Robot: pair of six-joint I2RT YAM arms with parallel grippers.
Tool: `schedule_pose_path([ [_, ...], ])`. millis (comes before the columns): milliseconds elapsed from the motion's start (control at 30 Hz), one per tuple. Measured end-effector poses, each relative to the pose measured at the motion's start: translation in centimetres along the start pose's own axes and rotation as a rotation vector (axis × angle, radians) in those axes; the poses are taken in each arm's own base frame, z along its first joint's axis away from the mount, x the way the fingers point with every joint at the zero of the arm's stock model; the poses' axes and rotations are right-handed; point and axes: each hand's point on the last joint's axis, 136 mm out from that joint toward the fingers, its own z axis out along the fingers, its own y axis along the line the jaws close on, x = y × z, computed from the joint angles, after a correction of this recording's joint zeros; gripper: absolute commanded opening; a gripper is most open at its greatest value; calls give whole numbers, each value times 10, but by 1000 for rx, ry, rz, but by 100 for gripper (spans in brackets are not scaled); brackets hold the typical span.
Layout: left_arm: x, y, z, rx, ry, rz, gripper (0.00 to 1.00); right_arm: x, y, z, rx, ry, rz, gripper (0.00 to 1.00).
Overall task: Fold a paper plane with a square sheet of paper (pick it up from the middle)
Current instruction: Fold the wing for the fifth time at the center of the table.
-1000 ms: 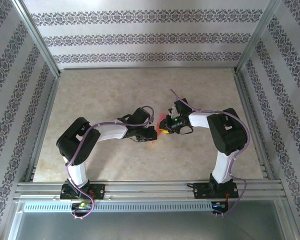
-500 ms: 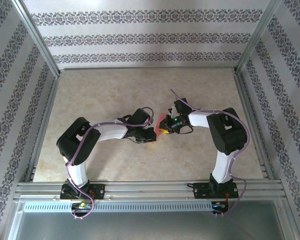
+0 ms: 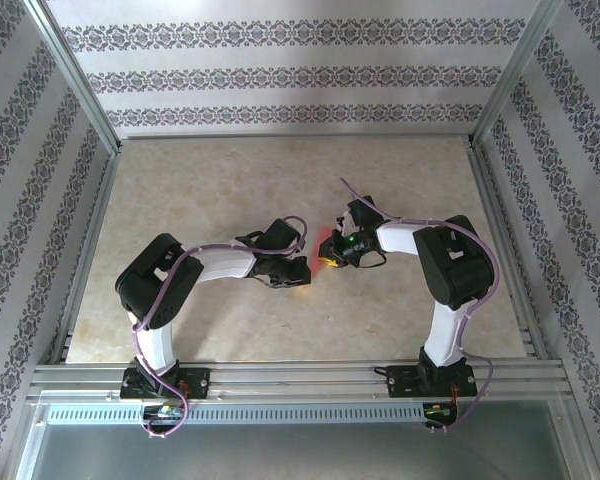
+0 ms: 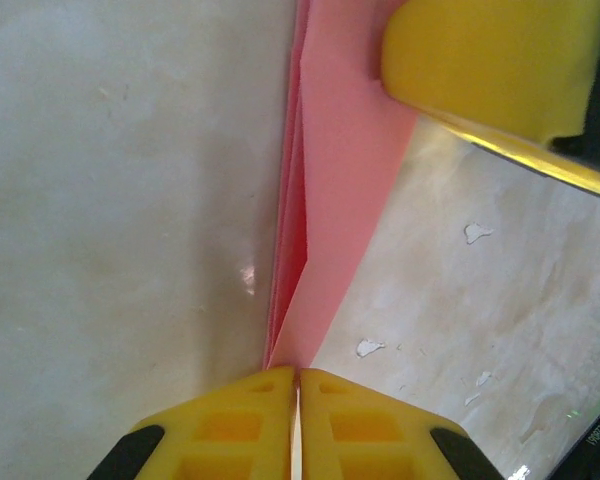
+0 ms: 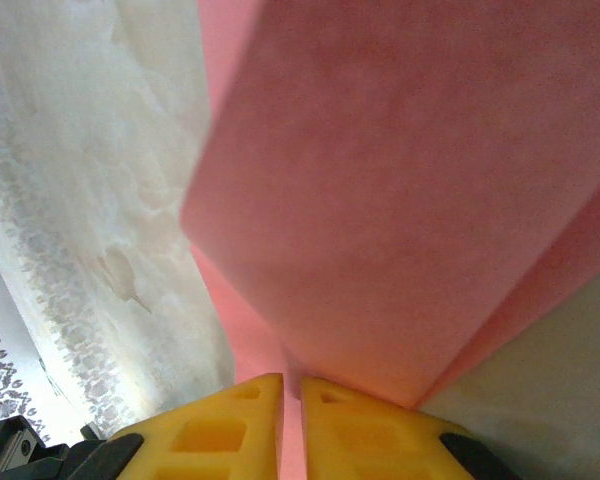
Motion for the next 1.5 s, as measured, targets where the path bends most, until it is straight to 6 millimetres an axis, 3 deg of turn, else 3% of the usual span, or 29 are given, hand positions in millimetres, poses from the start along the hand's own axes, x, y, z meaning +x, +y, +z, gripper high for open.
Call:
schedule_pose_path([
  [500,3,3,-1,-14,10,-3,11,0,0,0,2,2,2,18],
  [767,22,7,-13,-61,64,9,12,0,0,0,2,2,2,18],
  [900,10,-6,-18,-30,29,26,12,0,0,0,3,2,3,18],
  [1100,-27,-36,-15,44,-54,67,11,0,0,1,9,1,-1,18],
  [1300,-29,-23,8,18,-31,49,9,0,0,1,9,1,0,18],
  [1500,-29,-18,11,-2,-34,44,8,0,0,1,9,1,0,18],
])
